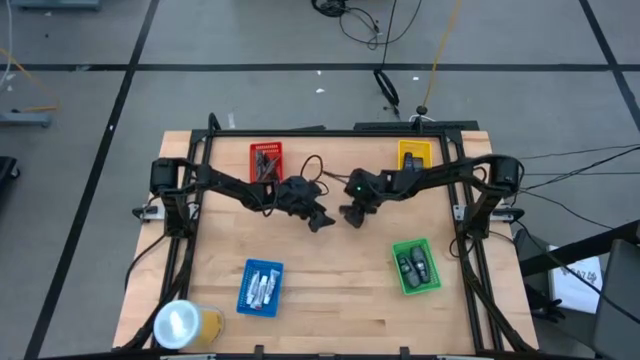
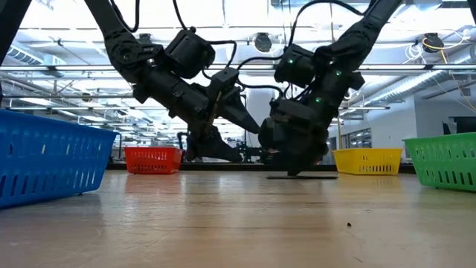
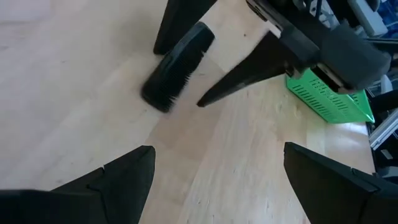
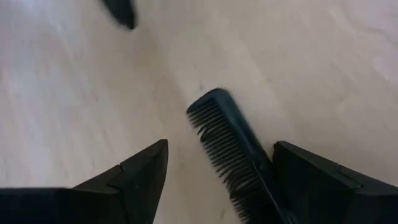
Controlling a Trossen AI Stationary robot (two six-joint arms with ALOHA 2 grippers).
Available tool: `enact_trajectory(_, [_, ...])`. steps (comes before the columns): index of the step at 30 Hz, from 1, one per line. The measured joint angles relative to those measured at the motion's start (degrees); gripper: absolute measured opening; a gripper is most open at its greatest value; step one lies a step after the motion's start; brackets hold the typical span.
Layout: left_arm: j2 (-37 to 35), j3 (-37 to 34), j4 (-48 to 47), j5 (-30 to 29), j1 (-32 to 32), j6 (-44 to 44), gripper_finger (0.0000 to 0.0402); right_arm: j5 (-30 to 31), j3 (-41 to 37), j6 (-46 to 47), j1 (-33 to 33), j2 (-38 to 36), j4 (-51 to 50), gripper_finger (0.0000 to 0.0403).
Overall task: Pick & Place Travel size toiletries
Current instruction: Put the black comb into the orange basket
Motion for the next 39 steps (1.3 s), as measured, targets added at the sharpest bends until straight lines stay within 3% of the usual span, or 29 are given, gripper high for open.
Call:
enact_trajectory(6, [0.00, 0.00, 0.10, -3.22, -1.53, -0.96, 0.0349, 1.92, 0.22, -5.14, 0.66, -2.26, -5.67, 0.0279])
enact_trajectory(12, [0.00, -0.02, 0.69, -3.97, -1.96, -0.71, 0.0349, 12.96, 1.33, -2.34, 0.70, -7.20, -18.94, 0.0279])
enact_trajectory(14, [0.00, -0.02, 0.68, -4.09, -1.93, -0.74, 0.0349, 13.98, 1.16, -0.12, 0.79, -7.64, -23.06, 0.0279])
enact_trajectory(19, [0.00, -0.02, 0.68, -4.11, -2.04, -0.93, 0.0349, 13.02, -1.02, 2.00, 0.81, -5.96, -23.13, 0.0279])
enact_trajectory(34, [0.02, -0.02, 0.07, -4.39, -1.97, -1.09, 0.0349, -4.03, -2.62, 4.57, 6.57, -4.04, -3.80, 0.0279])
enact_trajectory(39, [0.02, -0.02, -0.02, -4.43, -1.56, -2.08, 0.0349, -2.99, -2.62, 5.09, 8.58, -4.04, -0.05, 0.0279])
